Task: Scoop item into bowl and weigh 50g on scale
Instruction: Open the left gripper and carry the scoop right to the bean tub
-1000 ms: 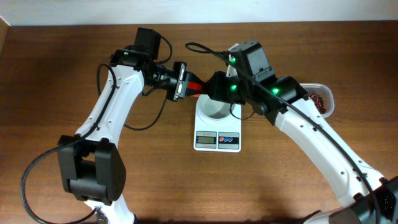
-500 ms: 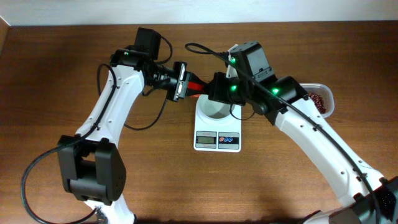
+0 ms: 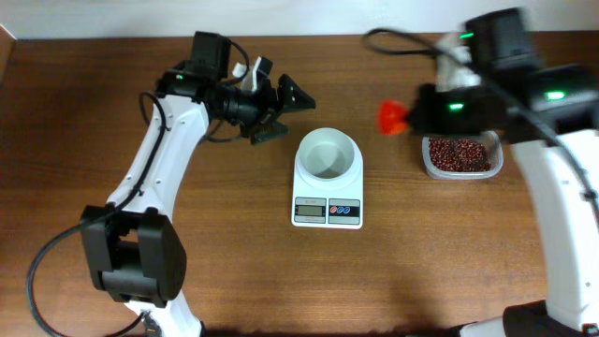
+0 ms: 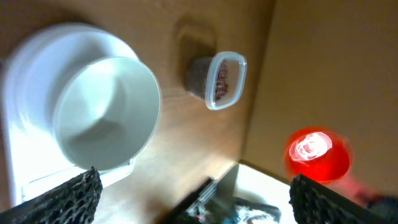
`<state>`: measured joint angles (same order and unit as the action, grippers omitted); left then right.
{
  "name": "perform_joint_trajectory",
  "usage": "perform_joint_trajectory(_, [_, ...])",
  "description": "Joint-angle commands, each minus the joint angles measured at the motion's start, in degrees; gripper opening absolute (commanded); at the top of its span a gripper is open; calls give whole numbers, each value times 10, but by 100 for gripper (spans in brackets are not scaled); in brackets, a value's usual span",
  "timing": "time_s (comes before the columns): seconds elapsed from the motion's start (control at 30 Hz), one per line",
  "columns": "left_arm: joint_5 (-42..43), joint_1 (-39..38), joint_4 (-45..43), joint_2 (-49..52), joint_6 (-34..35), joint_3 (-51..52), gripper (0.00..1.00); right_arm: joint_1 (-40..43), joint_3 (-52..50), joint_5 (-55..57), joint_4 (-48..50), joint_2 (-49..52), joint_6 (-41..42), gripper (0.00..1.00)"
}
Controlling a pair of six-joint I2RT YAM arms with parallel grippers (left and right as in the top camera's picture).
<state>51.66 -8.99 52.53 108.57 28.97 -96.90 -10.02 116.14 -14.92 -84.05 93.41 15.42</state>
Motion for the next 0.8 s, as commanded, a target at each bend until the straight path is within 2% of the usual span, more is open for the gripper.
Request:
perform_joint_trajectory(0.0, [-156,0,96,-5,-120,-103,99,94,18,67,-51,-2,-77,4])
perform_joint_trajectory(0.07, [-316,-14,182,-5,-146,-169,99,156,18,81,-78,15,-111,4])
perform_joint_trajectory(0.13, [-382,-30,207,-6,-146,-194,99,195,18,82,-82,40,-143,4])
perform_joint_trajectory(0.3, [-380,-44,235,-6,-146,-194,99,236,18,82,-81,121,-198,4])
perform_joint_trajectory(0.43, [-405,-54,231,0,-209,-193,99,236,18,86,-77,196,-236,4])
perform_joint_trajectory(0.53, [-406,-70,232,2,-257,-193,99,236,18,86,-68,243,-236,4])
perform_joint_trajectory(0.77, [-433,-103,221,4,-261,-189,99,235,17,83,-37,303,-240,4])
